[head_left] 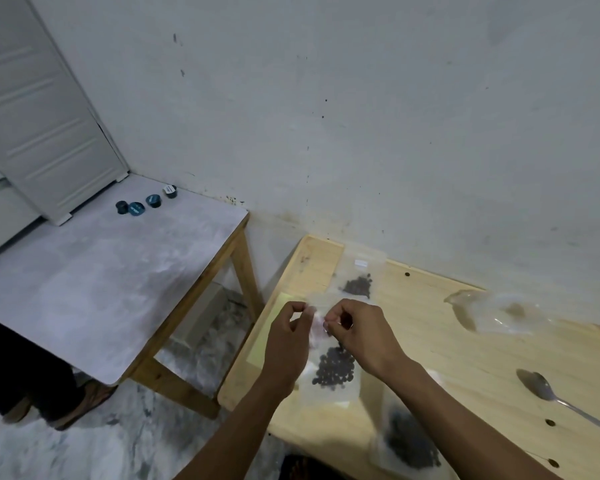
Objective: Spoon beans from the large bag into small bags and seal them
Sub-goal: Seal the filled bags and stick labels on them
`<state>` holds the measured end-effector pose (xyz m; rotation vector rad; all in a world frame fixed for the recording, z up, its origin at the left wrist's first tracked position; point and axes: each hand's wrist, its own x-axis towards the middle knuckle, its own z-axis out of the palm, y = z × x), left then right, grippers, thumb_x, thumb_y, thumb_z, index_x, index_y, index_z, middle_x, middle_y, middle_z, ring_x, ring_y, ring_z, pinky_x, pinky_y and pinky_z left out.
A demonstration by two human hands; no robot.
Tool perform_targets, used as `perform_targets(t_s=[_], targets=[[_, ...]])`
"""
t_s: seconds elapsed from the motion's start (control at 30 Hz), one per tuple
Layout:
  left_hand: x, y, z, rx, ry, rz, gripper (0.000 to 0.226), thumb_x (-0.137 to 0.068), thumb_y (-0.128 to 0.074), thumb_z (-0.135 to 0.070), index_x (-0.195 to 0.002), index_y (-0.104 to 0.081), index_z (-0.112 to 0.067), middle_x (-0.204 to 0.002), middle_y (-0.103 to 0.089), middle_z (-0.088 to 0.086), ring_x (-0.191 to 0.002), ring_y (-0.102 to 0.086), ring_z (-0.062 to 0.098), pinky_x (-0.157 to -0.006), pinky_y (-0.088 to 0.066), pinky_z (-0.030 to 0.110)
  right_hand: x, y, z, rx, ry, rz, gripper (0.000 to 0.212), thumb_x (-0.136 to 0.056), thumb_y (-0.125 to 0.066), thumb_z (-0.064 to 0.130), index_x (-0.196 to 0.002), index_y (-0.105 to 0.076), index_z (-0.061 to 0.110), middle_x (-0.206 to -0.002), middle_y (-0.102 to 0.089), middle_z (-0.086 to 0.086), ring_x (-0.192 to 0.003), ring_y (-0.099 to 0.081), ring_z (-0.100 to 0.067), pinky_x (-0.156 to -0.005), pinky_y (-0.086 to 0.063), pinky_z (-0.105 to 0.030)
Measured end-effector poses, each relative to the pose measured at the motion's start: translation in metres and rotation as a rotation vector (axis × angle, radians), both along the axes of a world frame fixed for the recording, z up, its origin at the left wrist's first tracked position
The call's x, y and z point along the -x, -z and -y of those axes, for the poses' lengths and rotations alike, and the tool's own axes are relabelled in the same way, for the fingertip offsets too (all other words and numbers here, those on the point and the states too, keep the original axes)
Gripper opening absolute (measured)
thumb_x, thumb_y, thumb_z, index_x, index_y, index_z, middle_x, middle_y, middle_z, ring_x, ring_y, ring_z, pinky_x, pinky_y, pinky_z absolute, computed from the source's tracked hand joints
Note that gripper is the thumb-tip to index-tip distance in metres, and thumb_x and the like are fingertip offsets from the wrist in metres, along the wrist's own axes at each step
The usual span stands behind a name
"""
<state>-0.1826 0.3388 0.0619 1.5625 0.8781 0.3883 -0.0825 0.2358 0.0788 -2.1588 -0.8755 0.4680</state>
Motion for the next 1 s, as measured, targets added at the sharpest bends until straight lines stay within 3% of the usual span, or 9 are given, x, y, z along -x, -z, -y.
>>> perform_targets(t_s=[0.1, 0.17, 0.27, 0.4, 0.47, 0.57, 0.77, 0.87, 1.0], targets=[[-0.001, -0.004, 0.000, 0.080, -0.046, 0.056, 0.013, -0.100, -0.054, -0.035, -0.100, -0.064, -0.027, -0.086, -0.074, -0.008, -0.078, -0.069, 0.006, -0.066, -0.053, 0.018, 0.003, 0.001, -0.001, -0.014, 0.076, 0.065, 0.018, -0.083, -0.073, 0.033, -0.086, -0.058, 0.023, -0.082, -0.061, 0.008, -0.071, -0.055, -0.009, -0.065, -0.047, -0.027], [0.000, -0.006, -0.002, 0.132, -0.101, 0.103, 0.012, -0.100, -0.055, -0.033, -0.098, -0.065, -0.026, -0.085, -0.075, -0.009, -0.079, -0.071, 0.006, -0.070, -0.056, 0.026, 0.003, 0.002, -0.001, -0.010, 0.210, 0.127, 0.052, -0.070, -0.077, 0.056, -0.104, -0.051, 0.026, -0.098, -0.051, 0.009, -0.086, -0.048, -0.009, -0.073, -0.044, -0.026], [-0.001, -0.011, -0.005, 0.187, -0.137, 0.161, 0.012, -0.100, -0.056, -0.028, -0.094, -0.066, -0.024, -0.082, -0.074, -0.010, -0.073, -0.068, 0.004, -0.064, -0.055, 0.024, 0.000, 0.000, 0.001, -0.090, 0.380, -0.105, 0.086, -0.053, -0.086, 0.062, -0.121, -0.047, 0.027, -0.113, -0.050, 0.009, -0.102, -0.049, -0.010, -0.086, -0.047, -0.029], [-0.003, -0.013, -0.004, 0.209, -0.130, 0.182, 0.013, -0.099, -0.057, -0.026, -0.092, -0.068, -0.022, -0.090, -0.074, 0.001, -0.081, -0.069, 0.017, -0.070, -0.057, 0.032, -0.002, 0.007, 0.002, -0.223, 0.329, -0.492, 0.053, -0.061, -0.090, 0.045, -0.092, -0.066, 0.008, -0.075, -0.068, -0.007, -0.071, -0.061, -0.016, -0.067, -0.049, -0.034], [-0.003, -0.012, -0.004, 0.227, -0.133, 0.192, 0.014, -0.100, -0.056, -0.025, -0.092, -0.067, -0.022, -0.084, -0.074, -0.003, -0.077, -0.068, 0.015, -0.070, -0.056, 0.032, -0.003, 0.008, 0.003, -0.284, 0.330, -0.540, 0.051, -0.068, -0.087, 0.037, -0.089, -0.066, -0.004, -0.080, -0.069, -0.023, -0.067, -0.060, -0.018, -0.067, -0.049, -0.034], [-0.003, -0.012, -0.004, 0.229, -0.103, 0.185, 0.011, -0.099, -0.057, -0.026, -0.094, -0.066, -0.020, -0.082, -0.075, -0.002, -0.073, -0.067, 0.013, -0.069, -0.055, 0.032, -0.006, 0.003, 0.006, -0.298, 0.328, -0.541, 0.023, -0.081, -0.080, 0.019, -0.078, -0.070, -0.002, -0.062, -0.068, -0.007, -0.058, -0.060, -0.013, -0.060, -0.049, -0.020], [-0.006, -0.006, -0.004, 0.262, -0.007, 0.117, 0.027, -0.082, -0.079, -0.015, -0.104, -0.063, -0.016, -0.089, -0.076, 0.010, -0.084, -0.074, 0.032, -0.081, -0.060, 0.052, -0.008, 0.004, 0.011, -0.245, 0.308, -0.523, 0.022, -0.087, -0.073, 0.016, -0.077, -0.070, -0.004, -0.062, -0.069, -0.005, -0.058, -0.062, -0.012, -0.063, -0.051, -0.022], [-0.013, 0.001, -0.003, 0.259, -0.046, 0.090, 0.024, -0.084, -0.076, -0.013, -0.104, -0.063, -0.015, -0.084, -0.076, 0.010, -0.081, -0.073, 0.030, -0.080, -0.060, 0.047, -0.010, 0.004, 0.015, -0.222, 0.292, -0.512, 0.024, -0.090, -0.069, 0.015, -0.076, -0.070, -0.005, -0.067, -0.069, -0.008, -0.059, -0.061, -0.010, -0.064, -0.051, -0.020], [-0.023, 0.011, -0.003, 0.319, -0.069, 0.086, 0.021, -0.087, -0.072, -0.011, -0.106, -0.064, -0.015, -0.089, -0.076, 0.011, -0.077, -0.071, 0.020, -0.072, -0.056, 0.033, -0.015, 0.011, 0.022, -0.212, 0.287, -0.588, 0.012, -0.094, -0.060, 0.009, -0.092, -0.069, 0.001, -0.067, -0.062, -0.001, -0.056, -0.055, -0.009, -0.049, -0.043, -0.015]])
